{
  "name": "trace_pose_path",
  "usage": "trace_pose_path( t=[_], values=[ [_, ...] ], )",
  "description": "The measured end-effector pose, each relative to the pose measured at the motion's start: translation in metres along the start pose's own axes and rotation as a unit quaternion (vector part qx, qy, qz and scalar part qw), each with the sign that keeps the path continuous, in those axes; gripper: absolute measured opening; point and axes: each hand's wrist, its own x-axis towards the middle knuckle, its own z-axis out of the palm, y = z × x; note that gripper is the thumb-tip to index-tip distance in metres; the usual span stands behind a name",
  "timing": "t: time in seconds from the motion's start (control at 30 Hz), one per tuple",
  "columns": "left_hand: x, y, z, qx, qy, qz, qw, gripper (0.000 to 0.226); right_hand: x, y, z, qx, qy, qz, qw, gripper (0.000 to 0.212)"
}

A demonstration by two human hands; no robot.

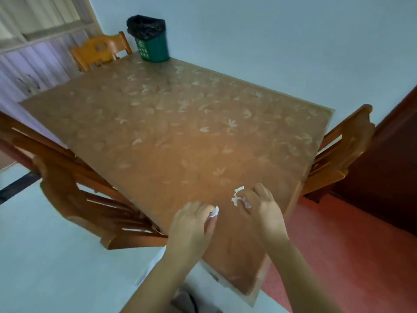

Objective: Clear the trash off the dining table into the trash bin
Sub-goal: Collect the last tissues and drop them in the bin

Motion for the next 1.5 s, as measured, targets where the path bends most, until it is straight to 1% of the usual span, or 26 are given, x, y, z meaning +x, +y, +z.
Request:
trace_pose_path(
  t=[0.1, 0.2, 0.3, 0.33, 0.4, 0.5, 0.67, 0.77, 0.9, 1.07, 1.2, 1.37, 1.43, 1.5],
  values=[
    [-0.023, -0.008, -0.027, -0.006, 0.031, -0.023, 0.999, 0.013, -0.011, -0.035, -0.001, 0.007, 0.020, -0.045, 0.999, 0.008],
    [-0.047, -0.025, -0.058, -0.004, 0.056, -0.023, 0.998, 0.013, -0.020, -0.075, 0.003, 0.031, 0.041, -0.088, 0.995, 0.005],
    [-0.075, -0.058, -0.089, -0.005, 0.093, -0.056, 0.994, 0.012, -0.028, -0.124, 0.019, 0.053, 0.043, -0.119, 0.991, 0.004],
    [-0.087, -0.072, -0.100, -0.007, 0.104, -0.072, 0.992, 0.011, -0.031, -0.142, 0.028, 0.057, 0.037, -0.129, 0.989, 0.005],
    [-0.115, -0.103, -0.122, -0.015, 0.125, -0.104, 0.987, 0.011, -0.038, -0.182, 0.051, 0.054, 0.001, -0.174, 0.983, 0.004],
    [-0.163, -0.158, -0.160, -0.018, 0.157, -0.172, 0.972, 0.010, -0.054, -0.248, 0.093, 0.083, -0.045, -0.231, 0.968, 0.012],
    [-0.245, -0.253, -0.228, 0.011, 0.194, -0.277, 0.941, 0.012, -0.086, -0.354, 0.180, 0.094, -0.046, -0.302, 0.947, 0.007],
    [-0.280, -0.299, -0.263, 0.035, 0.213, -0.312, 0.925, 0.013, -0.099, -0.405, 0.229, 0.107, -0.075, -0.320, 0.938, 0.007],
    [-0.308, -0.349, -0.291, 0.022, 0.225, -0.342, 0.912, 0.009, -0.105, -0.458, 0.279, 0.118, -0.131, -0.330, 0.927, 0.009],
    [-0.306, -0.412, -0.314, 0.021, 0.226, -0.372, 0.900, 0.006, -0.078, -0.501, 0.340, 0.122, -0.180, -0.346, 0.913, 0.010],
    [-0.282, -0.471, -0.335, 0.037, 0.219, -0.383, 0.897, 0.008, -0.035, -0.544, 0.403, 0.130, -0.194, -0.335, 0.913, 0.010],
    [-0.216, -0.557, -0.378, 0.062, 0.211, -0.376, 0.900, 0.006, 0.045, -0.605, 0.474, 0.131, -0.183, -0.346, 0.911, 0.015],
    [-0.183, -0.591, -0.397, 0.062, 0.220, -0.380, 0.896, 0.006, 0.082, -0.625, 0.493, 0.141, -0.197, -0.343, 0.908, 0.013],
    [-0.150, -0.624, -0.416, 0.061, 0.228, -0.376, 0.896, 0.009, 0.118, -0.642, 0.511, 0.143, -0.194, -0.350, 0.905, 0.012]
  ],
)
